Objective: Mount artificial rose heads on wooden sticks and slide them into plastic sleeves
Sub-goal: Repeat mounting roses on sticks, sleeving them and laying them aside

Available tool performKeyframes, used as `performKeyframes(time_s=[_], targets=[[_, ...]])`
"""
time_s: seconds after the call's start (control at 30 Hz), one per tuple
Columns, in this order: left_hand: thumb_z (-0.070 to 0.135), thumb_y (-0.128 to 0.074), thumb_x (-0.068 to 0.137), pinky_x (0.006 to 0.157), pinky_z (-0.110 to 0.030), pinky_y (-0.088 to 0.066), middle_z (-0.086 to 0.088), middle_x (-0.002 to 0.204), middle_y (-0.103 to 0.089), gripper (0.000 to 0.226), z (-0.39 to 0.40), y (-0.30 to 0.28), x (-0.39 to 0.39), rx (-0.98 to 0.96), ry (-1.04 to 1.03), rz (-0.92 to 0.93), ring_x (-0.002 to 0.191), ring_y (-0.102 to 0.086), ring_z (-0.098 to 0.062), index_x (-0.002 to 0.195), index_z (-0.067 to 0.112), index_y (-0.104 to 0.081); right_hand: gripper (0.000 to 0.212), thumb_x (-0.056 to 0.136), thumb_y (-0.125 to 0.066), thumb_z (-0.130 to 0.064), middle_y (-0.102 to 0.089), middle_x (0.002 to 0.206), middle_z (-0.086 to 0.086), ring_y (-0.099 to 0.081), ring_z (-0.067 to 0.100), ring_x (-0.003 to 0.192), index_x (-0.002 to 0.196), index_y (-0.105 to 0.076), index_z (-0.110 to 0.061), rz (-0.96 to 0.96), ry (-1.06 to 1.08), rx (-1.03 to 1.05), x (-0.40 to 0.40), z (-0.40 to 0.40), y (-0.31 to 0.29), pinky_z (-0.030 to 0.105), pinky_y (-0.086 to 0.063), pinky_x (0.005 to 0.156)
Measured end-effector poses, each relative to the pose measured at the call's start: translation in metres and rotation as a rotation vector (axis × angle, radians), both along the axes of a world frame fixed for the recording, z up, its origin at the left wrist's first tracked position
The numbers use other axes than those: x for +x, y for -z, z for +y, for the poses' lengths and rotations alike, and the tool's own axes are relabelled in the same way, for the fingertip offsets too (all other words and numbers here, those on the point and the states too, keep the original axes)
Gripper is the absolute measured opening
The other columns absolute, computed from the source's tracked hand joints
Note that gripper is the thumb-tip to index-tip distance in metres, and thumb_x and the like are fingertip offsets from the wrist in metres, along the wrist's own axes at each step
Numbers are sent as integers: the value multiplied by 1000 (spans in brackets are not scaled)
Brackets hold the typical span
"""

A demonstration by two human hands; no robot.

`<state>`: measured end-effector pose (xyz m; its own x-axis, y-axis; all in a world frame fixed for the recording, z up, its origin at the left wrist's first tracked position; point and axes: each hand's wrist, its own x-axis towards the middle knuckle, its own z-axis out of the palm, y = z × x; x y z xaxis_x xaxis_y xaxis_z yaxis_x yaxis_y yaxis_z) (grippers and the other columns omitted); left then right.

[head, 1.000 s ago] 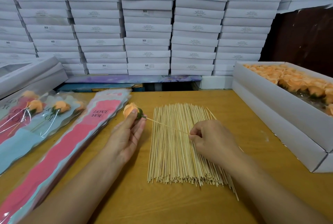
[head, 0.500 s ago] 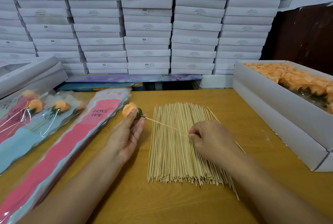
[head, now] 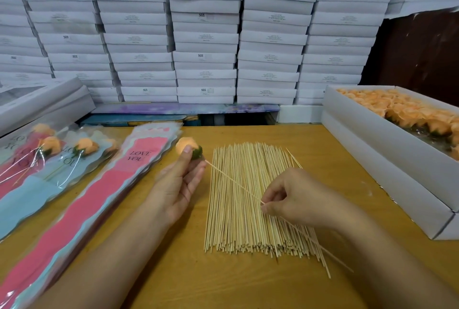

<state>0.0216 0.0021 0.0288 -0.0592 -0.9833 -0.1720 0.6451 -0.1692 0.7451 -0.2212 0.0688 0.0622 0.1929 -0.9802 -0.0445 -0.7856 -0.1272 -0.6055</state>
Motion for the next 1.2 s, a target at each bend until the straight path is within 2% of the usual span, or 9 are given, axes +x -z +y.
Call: performKeyframes(time_s=[0.13, 0.27, 0.37, 0.47, 0.63, 0.73, 0.87, 1.03, 1.2], targets=[[43, -63, 93, 55, -22, -59, -10, 98, -78, 41, -2, -9, 4, 44, 28, -228, 81, -77, -16, 109, 6, -68, 17, 90, -73, -16, -73, 67, -1, -67, 7, 58, 74, -78, -19, -314, 7, 137, -4, 1, -6, 22, -54, 55], [17, -64, 97, 58, -23, -53, -1, 93, -76, 7, -12, -25, 29, -40, -183, -880, 79, -71, -12, 98, 18, -71, 8, 91, -71, -11, -74, 73, 8, -68, 13, 61, 86, -77, -6, -593, 111, 219, -10, -3, -5, 24, -55, 55], [14, -68, 93, 66, -24, -46, 10, 93, -66, 14, -26, -34, 68, -155, -351, -1279, 82, -59, -8, 104, 21, -73, 10, 93, -67, -8, -76, 80, 9, -71, 16, 67, 93, -76, -5, -701, 185, 247, -14, -10, 1, 27, -58, 59], [18, -72, 91, 79, -39, -53, -9, 105, -72, 26, -44, -29, 116, -119, -400, -1566, 87, -64, -22, 114, 6, -72, 11, 94, -65, -6, -77, 82, 9, -72, 16, 69, 95, -76, -5, -753, 210, 262, -18, -15, 6, 28, -59, 60], [53, -68, 89, 71, -35, -42, -8, 78, -61, 49, -53, -10, 167, 115, -253, -1827, 71, -52, -21, 85, 5, -68, 15, 93, -66, -6, -77, 86, 13, -73, 19, 71, 87, -79, -9, -800, 215, 258, -21, -19, 9, 29, -59, 60], [60, -69, 84, 64, -35, -44, -12, 71, -62, 58, -54, -3, 178, 177, -200, -1852, 68, -57, -24, 75, 3, -69, 12, 93, -67, -6, -77, 87, 13, -73, 19, 71, 90, -78, -7, -800, 227, 254, -22, -20, 10, 29, -59, 61], [47, -76, 84, 66, -36, -50, -14, 71, -68, 43, -52, -4, 181, 138, -263, -1777, 67, -62, -28, 76, 5, -77, 10, 93, -67, -6, -77, 86, 12, -73, 17, 69, 90, -77, -7, -803, 239, 245, -23, -22, 12, 29, -59, 61], [32, -83, 82, 54, -29, -39, -5, 64, -65, 28, -54, -3, 181, 107, -350, -1755, 62, -59, -24, 60, 21, -68, 9, 93, -68, -8, -77, 86, 11, -73, 18, 70, 91, -77, -8, -792, 238, 242, -23, -23, 13, 28, -59, 61], [28, -85, 80, 50, -29, -35, -9, 60, -63, 33, -58, -1, 182, 120, -380, -1733, 60, -58, -26, 58, 10, -67, 9, 93, -68, -9, -77, 87, 11, -73, 18, 71, 92, -77, -8, -775, 237, 236, -24, -23, 13, 27, -59, 62]])
